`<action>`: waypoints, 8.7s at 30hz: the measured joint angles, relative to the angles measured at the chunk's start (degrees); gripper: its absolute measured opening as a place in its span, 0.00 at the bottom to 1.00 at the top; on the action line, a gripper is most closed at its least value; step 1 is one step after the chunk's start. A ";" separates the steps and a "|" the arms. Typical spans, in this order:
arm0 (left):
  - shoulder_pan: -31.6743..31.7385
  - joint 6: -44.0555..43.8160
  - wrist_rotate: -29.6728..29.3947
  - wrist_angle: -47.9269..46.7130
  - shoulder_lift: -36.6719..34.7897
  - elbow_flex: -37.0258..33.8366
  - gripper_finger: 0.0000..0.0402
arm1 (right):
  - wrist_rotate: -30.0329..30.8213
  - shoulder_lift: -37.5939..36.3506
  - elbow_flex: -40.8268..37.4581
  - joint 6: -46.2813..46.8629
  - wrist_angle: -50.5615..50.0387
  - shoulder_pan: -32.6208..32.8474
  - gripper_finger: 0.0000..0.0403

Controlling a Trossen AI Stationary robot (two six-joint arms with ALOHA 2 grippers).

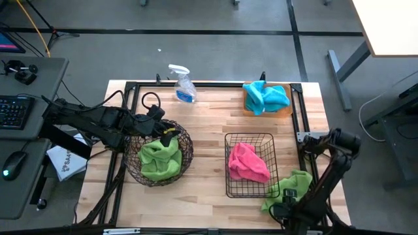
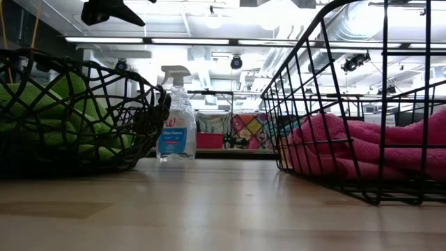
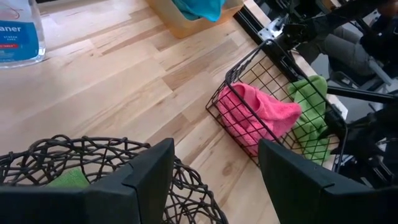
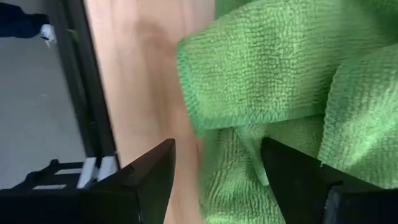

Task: Sort microfiber towel by color & place in baskets
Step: Put the green towel into the round wire basket, then return to Home Position

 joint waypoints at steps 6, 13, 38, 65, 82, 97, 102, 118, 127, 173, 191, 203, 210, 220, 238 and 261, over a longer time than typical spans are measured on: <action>0.00 -0.29 0.03 0.01 -0.17 0.00 0.55 | -6.41 1.49 0.20 -1.23 -0.17 -1.47 0.32; 0.11 -0.27 -0.59 0.13 -1.61 0.00 0.55 | -13.54 -1.61 1.36 0.04 2.13 -1.65 0.03; 1.93 12.64 3.93 22.54 -9.00 0.04 0.55 | 13.32 -34.96 24.81 -52.58 14.31 -36.08 0.00; 1.92 37.73 7.30 46.53 -20.52 0.04 0.55 | -16.84 5.72 24.20 -46.66 87.23 -66.52 0.00; 1.92 38.27 7.26 46.64 -21.55 0.04 0.55 | -11.41 19.06 32.31 -43.84 56.69 -62.34 0.35; 1.92 38.21 7.27 40.33 -21.75 0.04 0.55 | -17.54 21.60 57.21 -58.59 10.22 -62.37 0.75; 1.90 35.44 5.72 21.01 -21.32 0.04 0.55 | -17.04 21.38 62.14 -65.23 -12.28 -61.74 0.75; -3.04 17.39 -0.46 36.78 -22.85 -35.97 0.50 | 2.62 -10.64 34.42 -49.62 -24.67 -56.83 0.75; -3.50 9.25 -6.14 58.24 -23.18 -56.50 0.20 | 17.58 -32.94 15.10 -22.56 -16.69 -47.74 0.75; 9.35 45.94 14.43 52.55 -39.31 -45.49 0.00 | 27.11 -41.37 12.20 -19.80 -10.04 -45.12 0.75; 12.11 35.91 15.28 55.45 -52.92 -61.02 0.00 | 26.00 -41.29 12.20 -20.06 -14.23 -45.12 0.75; 11.94 32.11 16.71 55.17 -52.89 -61.01 0.00 | 23.57 -41.29 12.20 -13.04 -18.86 -43.82 0.66; 11.93 32.15 16.74 55.21 -52.89 -61.00 0.00 | 23.08 -41.26 12.20 -11.55 -22.55 -37.72 0.26; 11.91 32.17 16.74 55.17 -52.88 -61.00 0.00 | 22.43 -52.90 -4.95 -12.75 -7.49 -35.39 0.02; 11.91 32.19 16.74 55.17 -52.89 -60.98 0.00 | 0.47 -91.34 -39.67 -44.45 21.87 -64.34 0.00; 11.91 32.21 16.57 54.90 -52.87 -60.94 0.00 | -1.89 -102.07 -61.40 -43.44 47.14 -64.97 0.00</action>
